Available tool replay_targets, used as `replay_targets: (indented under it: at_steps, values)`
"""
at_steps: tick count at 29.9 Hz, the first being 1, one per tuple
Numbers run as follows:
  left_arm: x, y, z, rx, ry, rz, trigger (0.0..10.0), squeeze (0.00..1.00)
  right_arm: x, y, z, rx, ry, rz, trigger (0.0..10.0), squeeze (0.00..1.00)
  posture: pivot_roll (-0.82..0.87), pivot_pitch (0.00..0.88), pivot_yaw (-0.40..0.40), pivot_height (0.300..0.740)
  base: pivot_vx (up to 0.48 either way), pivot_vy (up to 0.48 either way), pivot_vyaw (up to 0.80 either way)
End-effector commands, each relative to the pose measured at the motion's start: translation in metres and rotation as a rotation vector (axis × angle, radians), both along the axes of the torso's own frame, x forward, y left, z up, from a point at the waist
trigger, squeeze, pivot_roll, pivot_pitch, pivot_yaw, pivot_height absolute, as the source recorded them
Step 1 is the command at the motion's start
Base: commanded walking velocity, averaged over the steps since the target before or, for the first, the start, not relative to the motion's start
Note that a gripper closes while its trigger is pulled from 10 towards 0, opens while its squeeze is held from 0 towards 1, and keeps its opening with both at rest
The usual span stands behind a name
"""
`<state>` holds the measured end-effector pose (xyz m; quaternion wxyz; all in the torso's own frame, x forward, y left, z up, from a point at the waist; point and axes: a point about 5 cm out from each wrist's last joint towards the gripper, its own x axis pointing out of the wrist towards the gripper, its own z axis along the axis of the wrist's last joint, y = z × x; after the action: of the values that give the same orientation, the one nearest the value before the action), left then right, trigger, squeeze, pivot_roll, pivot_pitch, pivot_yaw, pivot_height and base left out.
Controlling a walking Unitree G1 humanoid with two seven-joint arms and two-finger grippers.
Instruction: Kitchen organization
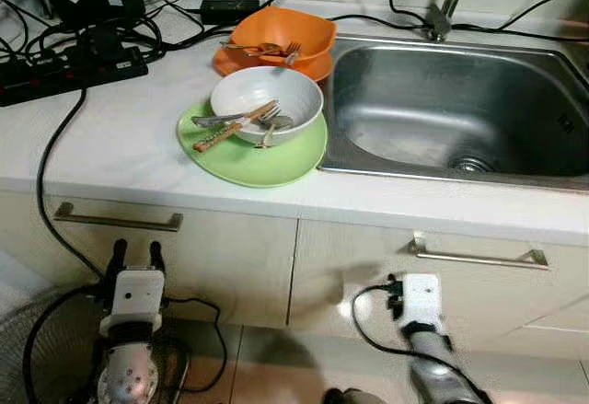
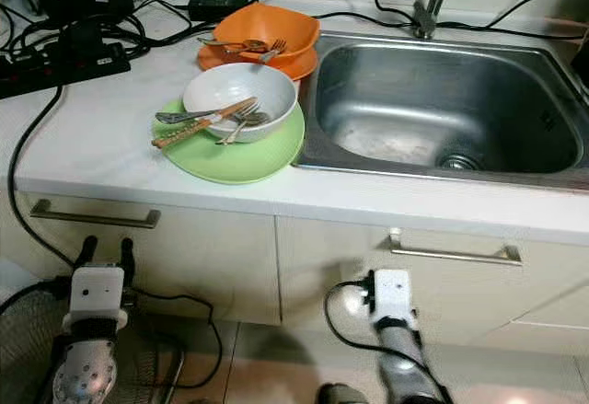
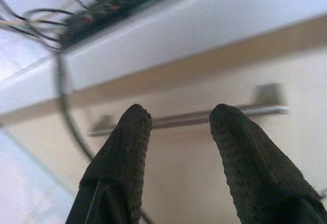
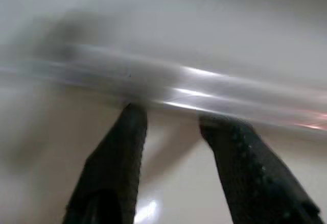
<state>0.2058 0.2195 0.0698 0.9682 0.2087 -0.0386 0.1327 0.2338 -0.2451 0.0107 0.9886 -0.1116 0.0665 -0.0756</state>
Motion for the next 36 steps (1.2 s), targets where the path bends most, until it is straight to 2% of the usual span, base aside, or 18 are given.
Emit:
replay_targets:
  at_steps: [1, 6, 9, 12, 14, 18, 21, 23, 25, 27, 28, 29, 31, 33, 36]
  values:
    - [0.006, 0.002, 0.014, 0.005, -0.048, 0.013, 10.0, 0.0, 0.027, -0.008, 0.055, 0.002, -0.257, -0.011, 10.0, 0.0, -0.04, 0.066, -0.013, 0.732, 0.0, 0.0, 0.0]
    - [0.011, 0.0, 0.031, 0.02, -0.11, 0.004, 10.0, 0.0, 0.035, -0.007, 0.072, -0.003, -0.332, -0.009, 10.0, 0.0, -0.04, 0.062, -0.01, 0.732, 0.0, 0.0, 0.0]
    - [0.016, -0.004, 0.049, 0.04, -0.177, -0.004, 10.0, 0.0, 0.042, -0.005, 0.103, 0.007, -0.435, 0.004, 10.0, 0.0, -0.04, 0.061, -0.01, 0.732, 0.0, 0.0, 0.0]
    - [0.018, -0.007, 0.056, 0.031, -0.195, -0.015, 10.0, 0.0, 0.044, 0.0, 0.121, 0.038, -0.46, 0.027, 10.0, 0.0, -0.04, 0.058, -0.01, 0.732, 0.0, 0.0, 0.0]
    - [0.019, -0.009, 0.057, 0.011, -0.193, -0.014, 10.0, 0.0, 0.043, -0.001, 0.113, 0.045, -0.41, 0.023, 10.0, 0.0, -0.05, 0.057, -0.01, 0.732, 0.0, 0.0, 0.0]
    - [0.02, -0.01, 0.058, 0.011, -0.196, -0.014, 10.0, 0.0, 0.038, -0.005, 0.106, 0.052, -0.384, -0.001, 10.0, 0.0, -0.05, 0.058, -0.008, 0.732, 0.0, 0.0, 0.0]
    - [0.021, -0.011, 0.062, 0.009, -0.203, -0.016, 10.0, 0.0, 0.033, -0.012, 0.105, 0.067, -0.368, -0.038, 10.0, 0.0, -0.06, 0.058, -0.005, 0.732, 0.0, 0.0, 0.0]
    - [0.024, -0.013, 0.064, 0.004, -0.207, -0.025, 10.0, 0.0, 0.026, -0.024, 0.102, 0.071, -0.333, -0.1, 10.0, 0.0, -0.07, 0.055, 0.0, 0.732, 0.0, 0.0, 0.0]
    - [0.025, -0.014, 0.064, 0.003, -0.206, -0.026, 10.0, 0.0, 0.025, -0.027, 0.1, 0.077, -0.317, -0.117, 10.0, 0.0, -0.07, 0.054, 0.0, 0.732, 0.0, 0.0, 0.0]
    - [0.027, -0.015, 0.064, 0.001, -0.206, -0.029, 10.0, 0.0, 0.022, -0.031, 0.093, 0.072, -0.28, -0.143, 10.0, 0.0, -0.07, 0.053, 0.0, 0.732, 0.0, 0.0, 0.0]
    - [0.028, -0.016, 0.064, -0.002, -0.206, -0.033, 10.0, 0.0, 0.018, -0.036, 0.083, 0.074, -0.224, -0.176, 10.0, 0.0, -0.07, 0.053, 0.001, 0.732, 0.0, 0.0, 0.0]
    - [0.029, -0.018, 0.064, -0.007, -0.203, -0.041, 10.0, 0.0, 0.01, -0.047, 0.063, 0.056, -0.1, -0.236, 10.0, 0.0, -0.07, 0.056, -0.001, 0.732, 0.0, 0.0, 0.0]
    - [0.028, -0.019, 0.064, -0.01, -0.198, -0.044, 10.0, 0.0, 0.006, -0.053, 0.05, 0.076, -0.025, -0.263, 10.0, 0.0, -0.07, 0.054, -0.004, 0.732, 0.0, 0.0, 0.0]
    - [0.027, -0.02, 0.063, -0.011, -0.192, -0.042, 10.0, 0.0, -0.001, -0.062, 0.034, 0.072, 0.11, -0.34, 10.0, 0.0, -0.07, 0.057, -0.008, 0.732, 0.0, 0.0, 0.0]
    - [0.025, -0.021, 0.061, -0.015, -0.186, -0.037, 10.0, 0.0, -0.018, -0.08, 0.005, 0.183, 0.305, -0.514, 10.0, 0.0, -0.06, 0.056, -0.019, 0.732, 0.0, 0.0, 0.0]
